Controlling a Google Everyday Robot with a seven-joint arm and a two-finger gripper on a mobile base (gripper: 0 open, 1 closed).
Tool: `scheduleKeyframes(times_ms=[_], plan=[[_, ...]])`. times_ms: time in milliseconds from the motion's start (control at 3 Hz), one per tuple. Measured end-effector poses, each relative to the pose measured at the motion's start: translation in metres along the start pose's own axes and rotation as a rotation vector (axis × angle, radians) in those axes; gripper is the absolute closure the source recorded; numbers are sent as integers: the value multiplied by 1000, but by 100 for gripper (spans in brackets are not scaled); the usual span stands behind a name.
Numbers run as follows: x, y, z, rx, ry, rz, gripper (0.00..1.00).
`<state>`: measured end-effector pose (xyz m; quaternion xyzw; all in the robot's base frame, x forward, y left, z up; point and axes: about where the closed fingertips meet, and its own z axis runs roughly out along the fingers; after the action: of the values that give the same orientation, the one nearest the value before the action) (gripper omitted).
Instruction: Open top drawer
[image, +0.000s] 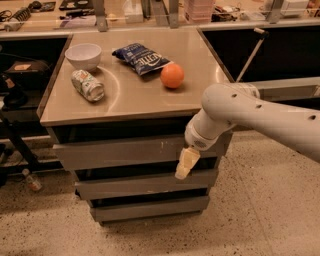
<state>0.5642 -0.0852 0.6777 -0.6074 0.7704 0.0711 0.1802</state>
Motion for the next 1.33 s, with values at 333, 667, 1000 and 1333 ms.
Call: scheduleKeyframes(times_ms=[333,667,1000,1333], plan=[[-1,4,11,-18,-6,3,0],[-9,17,24,-66,-8,-4,0],[-7,34,13,-109,17,-25,0],[-2,63,-15,-149,43,-16,0]])
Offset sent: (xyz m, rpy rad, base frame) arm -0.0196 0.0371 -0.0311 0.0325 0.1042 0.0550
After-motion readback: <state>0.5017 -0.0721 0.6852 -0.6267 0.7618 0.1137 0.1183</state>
